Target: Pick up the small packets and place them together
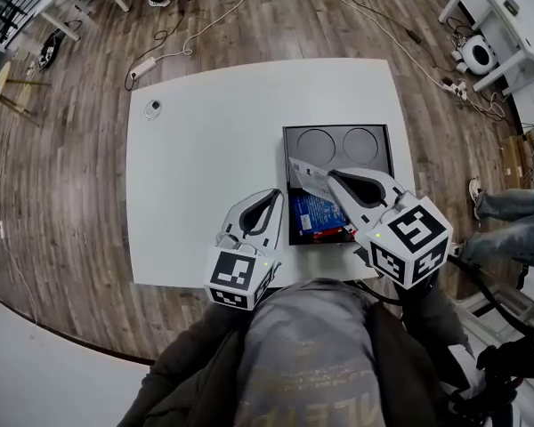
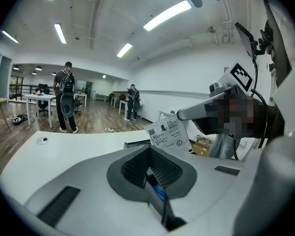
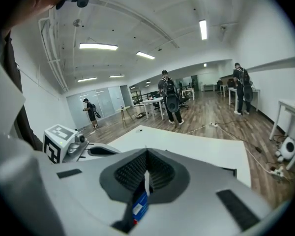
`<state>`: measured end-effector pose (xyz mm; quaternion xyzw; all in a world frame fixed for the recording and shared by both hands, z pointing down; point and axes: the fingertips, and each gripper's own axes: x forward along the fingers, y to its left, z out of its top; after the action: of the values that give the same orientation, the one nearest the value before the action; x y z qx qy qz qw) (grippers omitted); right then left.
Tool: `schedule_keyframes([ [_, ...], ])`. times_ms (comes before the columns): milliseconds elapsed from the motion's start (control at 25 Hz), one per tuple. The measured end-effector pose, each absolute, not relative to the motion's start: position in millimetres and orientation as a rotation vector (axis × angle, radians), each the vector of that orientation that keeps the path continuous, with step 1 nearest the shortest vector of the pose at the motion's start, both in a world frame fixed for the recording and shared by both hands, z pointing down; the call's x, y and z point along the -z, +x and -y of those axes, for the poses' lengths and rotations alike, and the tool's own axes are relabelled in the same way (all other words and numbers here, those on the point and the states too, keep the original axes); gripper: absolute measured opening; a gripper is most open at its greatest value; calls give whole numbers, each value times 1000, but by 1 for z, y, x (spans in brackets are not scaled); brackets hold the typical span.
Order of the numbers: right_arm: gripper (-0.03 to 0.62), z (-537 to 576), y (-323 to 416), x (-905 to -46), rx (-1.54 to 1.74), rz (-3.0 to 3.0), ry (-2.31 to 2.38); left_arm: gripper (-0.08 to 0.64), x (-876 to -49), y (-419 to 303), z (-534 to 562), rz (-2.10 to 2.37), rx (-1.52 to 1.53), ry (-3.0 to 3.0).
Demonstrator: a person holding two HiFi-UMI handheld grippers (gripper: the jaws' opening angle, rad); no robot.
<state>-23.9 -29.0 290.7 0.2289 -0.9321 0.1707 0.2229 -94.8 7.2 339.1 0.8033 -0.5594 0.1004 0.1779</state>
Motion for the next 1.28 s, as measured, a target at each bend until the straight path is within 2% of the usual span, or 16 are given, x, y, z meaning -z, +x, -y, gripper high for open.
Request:
schedule_keyframes([
  [480, 5, 108, -20, -362, -761, 2484, 698, 2, -372, -118, 2, 1608, -379, 2115],
  [880, 8, 130, -18, -401, -802, 2378, 756, 2, -388, -116, 7, 1583, -419, 2062],
  [1040, 115, 133, -17, -404, -761, 2376, 782, 2, -389, -118, 5, 1585, -417, 2057],
  [1280, 115, 139, -2, -381, -706, 2410, 888, 2, -380, -115, 1, 1588, -401, 2087],
])
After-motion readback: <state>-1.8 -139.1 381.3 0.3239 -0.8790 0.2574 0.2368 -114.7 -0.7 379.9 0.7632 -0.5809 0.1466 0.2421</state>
